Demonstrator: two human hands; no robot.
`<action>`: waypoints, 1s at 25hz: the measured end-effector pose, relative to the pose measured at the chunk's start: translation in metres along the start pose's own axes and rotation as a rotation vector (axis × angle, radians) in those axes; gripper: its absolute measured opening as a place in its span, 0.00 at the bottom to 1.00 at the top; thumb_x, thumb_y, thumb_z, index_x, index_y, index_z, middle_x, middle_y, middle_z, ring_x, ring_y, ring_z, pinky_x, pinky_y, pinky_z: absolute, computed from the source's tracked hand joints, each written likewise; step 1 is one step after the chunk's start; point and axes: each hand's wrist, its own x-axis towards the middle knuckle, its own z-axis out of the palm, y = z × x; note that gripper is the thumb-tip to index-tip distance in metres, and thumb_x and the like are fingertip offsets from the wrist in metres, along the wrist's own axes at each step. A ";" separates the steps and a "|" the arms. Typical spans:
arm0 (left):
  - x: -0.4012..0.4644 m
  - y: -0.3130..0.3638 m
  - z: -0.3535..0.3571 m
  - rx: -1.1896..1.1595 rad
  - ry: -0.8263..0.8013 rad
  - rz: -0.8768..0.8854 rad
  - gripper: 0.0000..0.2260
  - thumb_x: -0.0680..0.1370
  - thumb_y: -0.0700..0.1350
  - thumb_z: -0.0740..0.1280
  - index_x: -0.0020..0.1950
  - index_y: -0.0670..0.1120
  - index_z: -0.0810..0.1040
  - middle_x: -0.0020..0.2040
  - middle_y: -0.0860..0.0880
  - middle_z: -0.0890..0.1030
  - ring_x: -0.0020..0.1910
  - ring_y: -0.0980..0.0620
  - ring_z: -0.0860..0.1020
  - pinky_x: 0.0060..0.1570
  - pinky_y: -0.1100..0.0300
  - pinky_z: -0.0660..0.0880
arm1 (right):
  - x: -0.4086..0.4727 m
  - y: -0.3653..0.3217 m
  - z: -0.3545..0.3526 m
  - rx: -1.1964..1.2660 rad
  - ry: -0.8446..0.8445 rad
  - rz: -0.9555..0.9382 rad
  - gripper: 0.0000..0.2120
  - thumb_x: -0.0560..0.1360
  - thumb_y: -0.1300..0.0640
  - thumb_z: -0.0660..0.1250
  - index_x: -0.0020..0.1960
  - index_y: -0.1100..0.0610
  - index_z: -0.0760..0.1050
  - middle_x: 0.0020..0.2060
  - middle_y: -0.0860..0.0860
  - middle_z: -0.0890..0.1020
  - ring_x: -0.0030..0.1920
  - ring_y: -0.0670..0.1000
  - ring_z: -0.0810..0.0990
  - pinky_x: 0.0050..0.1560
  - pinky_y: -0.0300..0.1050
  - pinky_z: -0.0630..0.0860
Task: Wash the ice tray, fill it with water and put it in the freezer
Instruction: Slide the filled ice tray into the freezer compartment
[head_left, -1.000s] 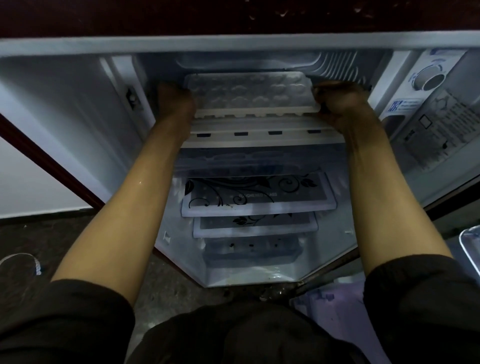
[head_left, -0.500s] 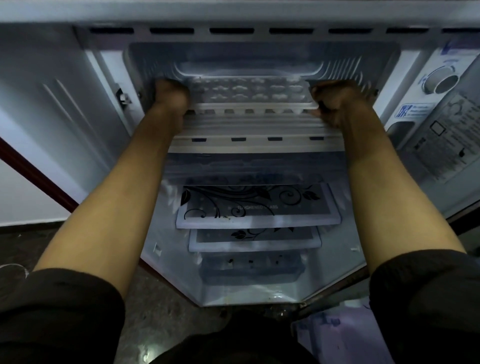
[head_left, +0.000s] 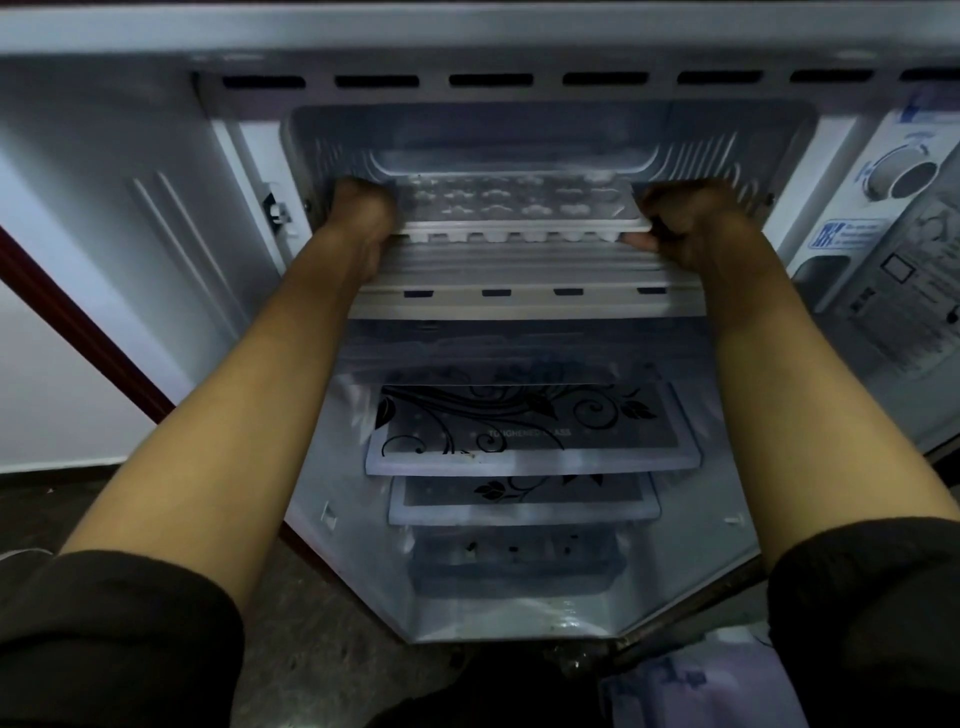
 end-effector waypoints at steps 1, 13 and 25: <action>-0.005 0.002 0.000 0.069 0.028 0.021 0.12 0.81 0.37 0.54 0.63 0.42 0.70 0.57 0.45 0.77 0.52 0.49 0.78 0.47 0.61 0.77 | -0.001 -0.001 0.000 0.011 0.010 0.005 0.11 0.80 0.64 0.59 0.61 0.62 0.74 0.57 0.54 0.79 0.44 0.49 0.81 0.39 0.41 0.81; -0.143 0.001 -0.036 0.330 -0.071 0.221 0.23 0.82 0.37 0.54 0.77 0.41 0.54 0.75 0.42 0.62 0.72 0.45 0.64 0.67 0.64 0.60 | -0.132 0.014 -0.012 -0.059 0.123 -0.248 0.06 0.78 0.67 0.59 0.44 0.63 0.73 0.38 0.58 0.75 0.39 0.52 0.76 0.42 0.43 0.76; -0.344 -0.093 -0.128 0.642 -0.222 0.281 0.23 0.83 0.44 0.54 0.77 0.42 0.53 0.78 0.45 0.56 0.77 0.48 0.54 0.76 0.54 0.48 | -0.367 0.166 -0.001 -0.270 0.060 -0.191 0.21 0.80 0.58 0.61 0.72 0.55 0.66 0.69 0.50 0.71 0.69 0.48 0.68 0.69 0.43 0.66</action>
